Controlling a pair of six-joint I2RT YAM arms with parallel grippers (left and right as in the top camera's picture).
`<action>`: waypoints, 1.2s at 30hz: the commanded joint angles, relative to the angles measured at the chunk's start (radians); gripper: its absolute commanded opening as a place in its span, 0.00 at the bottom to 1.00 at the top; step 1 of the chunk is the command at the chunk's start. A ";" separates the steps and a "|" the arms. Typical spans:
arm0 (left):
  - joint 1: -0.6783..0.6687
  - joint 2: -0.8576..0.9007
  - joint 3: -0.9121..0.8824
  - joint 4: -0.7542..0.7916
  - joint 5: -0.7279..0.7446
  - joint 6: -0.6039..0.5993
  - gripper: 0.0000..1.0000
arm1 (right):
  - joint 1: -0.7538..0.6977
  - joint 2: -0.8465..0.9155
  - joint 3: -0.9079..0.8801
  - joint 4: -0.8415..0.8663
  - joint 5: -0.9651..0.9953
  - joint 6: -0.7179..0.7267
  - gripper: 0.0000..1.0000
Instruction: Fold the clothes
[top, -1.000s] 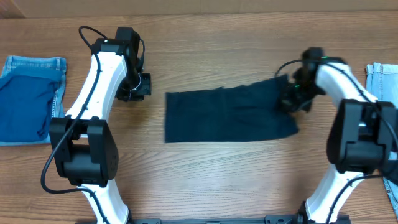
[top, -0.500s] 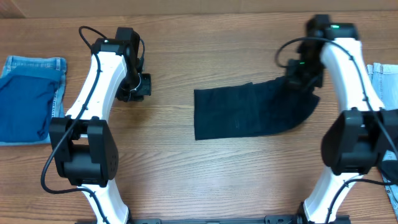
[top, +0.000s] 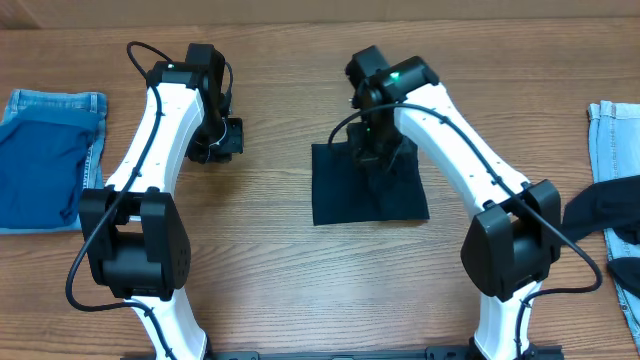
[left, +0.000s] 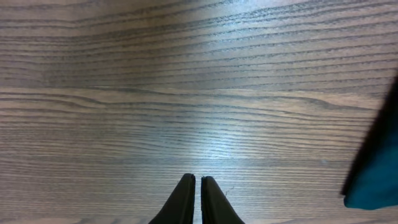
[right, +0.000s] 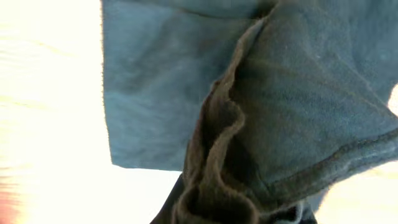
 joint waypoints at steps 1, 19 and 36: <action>0.003 -0.022 0.021 0.002 -0.003 0.019 0.09 | 0.030 -0.028 0.019 0.031 0.010 0.019 0.04; 0.003 -0.021 0.021 0.002 -0.003 0.019 0.09 | 0.174 0.048 0.019 0.150 0.001 -0.034 0.15; 0.003 -0.021 0.021 0.002 -0.003 0.019 0.10 | 0.037 0.048 0.019 0.145 0.114 -0.048 0.47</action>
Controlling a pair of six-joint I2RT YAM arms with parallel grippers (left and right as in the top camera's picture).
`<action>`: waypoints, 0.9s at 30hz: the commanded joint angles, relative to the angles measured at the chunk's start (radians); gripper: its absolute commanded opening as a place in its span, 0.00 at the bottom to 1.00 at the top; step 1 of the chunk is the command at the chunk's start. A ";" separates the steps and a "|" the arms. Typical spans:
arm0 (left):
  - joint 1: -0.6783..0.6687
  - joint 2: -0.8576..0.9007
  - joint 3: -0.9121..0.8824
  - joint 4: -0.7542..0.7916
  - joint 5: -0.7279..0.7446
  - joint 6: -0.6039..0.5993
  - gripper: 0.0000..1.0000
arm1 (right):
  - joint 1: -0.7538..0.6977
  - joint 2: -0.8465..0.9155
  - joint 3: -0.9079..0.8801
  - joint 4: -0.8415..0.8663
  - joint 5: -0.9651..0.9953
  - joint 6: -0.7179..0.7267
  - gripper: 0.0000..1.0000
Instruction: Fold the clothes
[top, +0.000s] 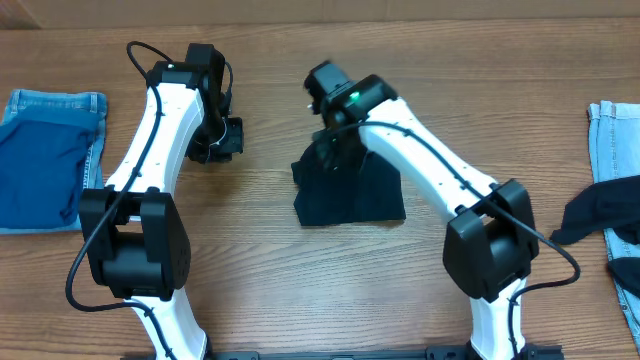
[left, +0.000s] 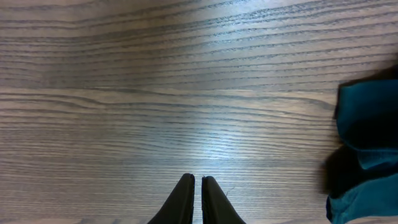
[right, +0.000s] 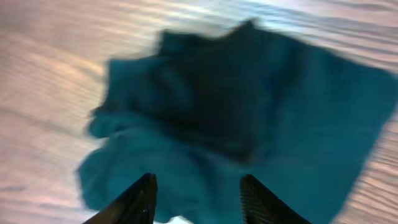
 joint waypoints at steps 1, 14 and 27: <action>0.003 -0.022 0.021 0.001 -0.003 0.019 0.10 | -0.073 0.003 0.019 -0.007 0.037 0.019 0.46; 0.003 -0.022 0.021 0.000 -0.003 0.019 0.11 | -0.140 0.003 -0.132 0.097 -0.014 0.039 0.17; 0.003 -0.022 0.021 0.000 -0.003 0.019 0.11 | -0.053 0.003 -0.153 0.177 -0.095 0.034 0.21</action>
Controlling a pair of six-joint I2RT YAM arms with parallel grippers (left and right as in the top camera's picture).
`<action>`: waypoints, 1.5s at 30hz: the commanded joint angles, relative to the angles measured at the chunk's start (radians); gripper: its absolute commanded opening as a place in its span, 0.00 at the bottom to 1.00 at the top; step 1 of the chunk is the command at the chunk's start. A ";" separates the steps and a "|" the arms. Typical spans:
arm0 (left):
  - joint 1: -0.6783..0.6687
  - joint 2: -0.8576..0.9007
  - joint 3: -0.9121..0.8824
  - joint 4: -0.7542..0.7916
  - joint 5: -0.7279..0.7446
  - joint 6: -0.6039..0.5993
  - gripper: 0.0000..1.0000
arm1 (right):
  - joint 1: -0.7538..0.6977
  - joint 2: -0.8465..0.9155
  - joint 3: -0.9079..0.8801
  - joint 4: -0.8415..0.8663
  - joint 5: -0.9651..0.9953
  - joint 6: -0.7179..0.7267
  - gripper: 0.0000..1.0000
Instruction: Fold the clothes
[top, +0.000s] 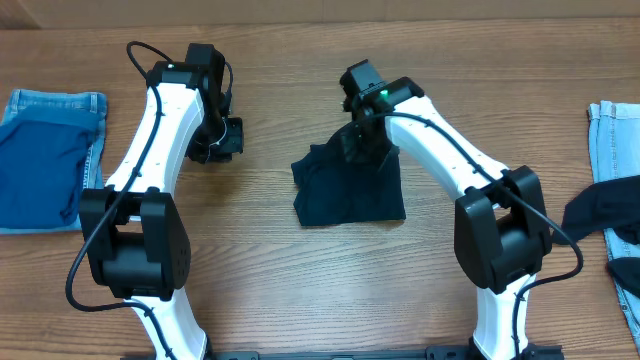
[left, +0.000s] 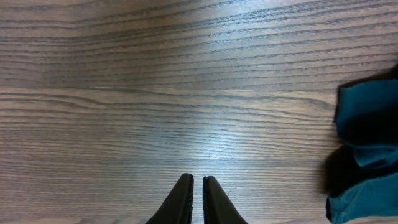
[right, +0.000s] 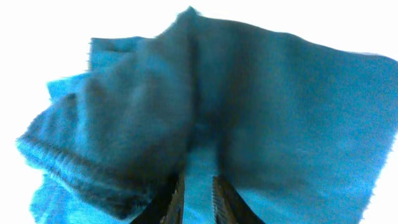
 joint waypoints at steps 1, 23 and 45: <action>0.003 -0.021 0.021 0.000 -0.003 0.019 0.11 | 0.047 0.001 -0.001 0.061 -0.028 0.001 0.22; 0.003 -0.021 0.021 -0.003 -0.003 0.019 0.11 | -0.153 0.000 0.018 -0.123 0.017 -0.024 0.59; 0.003 -0.021 0.021 -0.007 -0.003 0.019 0.12 | -0.255 0.001 -0.259 0.060 0.158 0.158 0.34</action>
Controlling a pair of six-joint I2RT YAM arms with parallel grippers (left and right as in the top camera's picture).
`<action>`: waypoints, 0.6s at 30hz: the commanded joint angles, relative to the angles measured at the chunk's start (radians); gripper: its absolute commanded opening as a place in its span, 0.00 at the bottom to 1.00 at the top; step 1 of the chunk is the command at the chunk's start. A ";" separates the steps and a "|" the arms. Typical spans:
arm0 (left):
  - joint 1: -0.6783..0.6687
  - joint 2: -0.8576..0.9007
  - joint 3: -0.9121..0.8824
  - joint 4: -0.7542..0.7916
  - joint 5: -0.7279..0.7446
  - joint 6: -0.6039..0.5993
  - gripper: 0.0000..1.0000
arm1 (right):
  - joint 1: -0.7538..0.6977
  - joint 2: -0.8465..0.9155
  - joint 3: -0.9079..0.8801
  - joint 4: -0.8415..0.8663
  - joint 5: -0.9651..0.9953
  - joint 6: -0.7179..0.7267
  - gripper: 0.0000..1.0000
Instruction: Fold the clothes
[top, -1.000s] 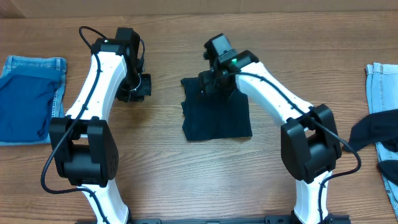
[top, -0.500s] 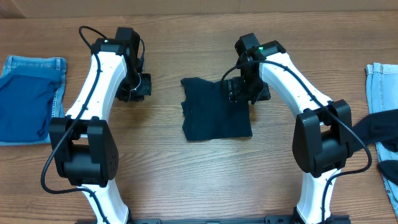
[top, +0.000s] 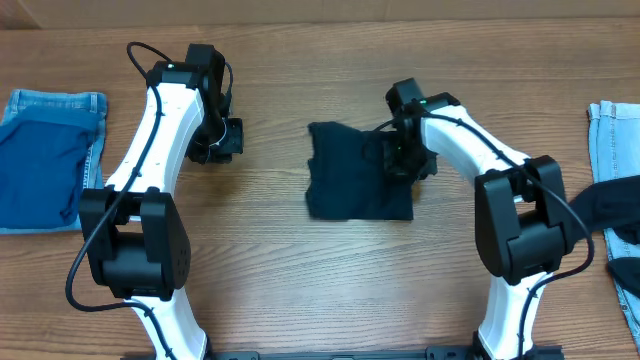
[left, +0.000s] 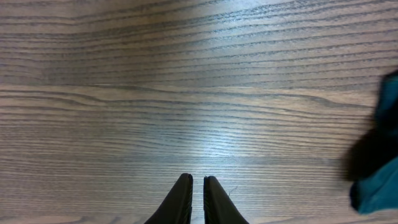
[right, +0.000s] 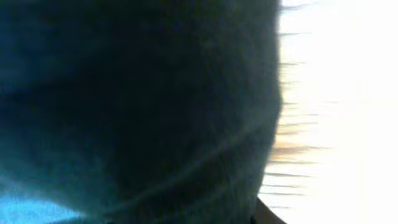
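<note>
A dark teal garment (top: 350, 190) lies rumpled on the wooden table (top: 300, 270) at the centre. My right gripper (top: 402, 160) is at its right edge, and the cloth there is bunched up around it. In the right wrist view the garment (right: 137, 93) fills the frame and hides the fingers, so the gripper looks shut on it. My left gripper (top: 228, 140) hangs over bare wood to the left of the garment. Its fingers (left: 184, 193) are shut on nothing. The garment's left edge (left: 376, 168) shows at the right of the left wrist view.
Folded blue denim (top: 45, 160) lies at the table's left edge. More denim (top: 615, 140) and a dark garment (top: 600, 205) lie at the right edge. Both arms' bases stand at the near edge.
My right gripper has moved from the garment's top middle to its right edge. The garment now lies a little farther right and flatter. The left arm has not moved.
The right gripper first held a fold of the squarely laid garment. Then it stood open above the garment's left part, which was shifted left and rumpled. Then it was nearly shut over the top middle. Now it is at the right edge, buried in cloth.
</note>
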 joint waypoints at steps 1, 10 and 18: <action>0.003 -0.022 0.021 0.000 -0.003 0.019 0.11 | -0.058 0.007 -0.030 -0.006 0.078 0.074 0.34; 0.003 -0.022 0.021 0.001 -0.003 0.019 0.12 | 0.014 0.007 -0.064 0.130 -0.447 0.317 0.34; 0.003 -0.022 0.021 0.001 -0.003 0.019 0.12 | 0.165 0.007 -0.064 0.375 -0.652 0.518 0.34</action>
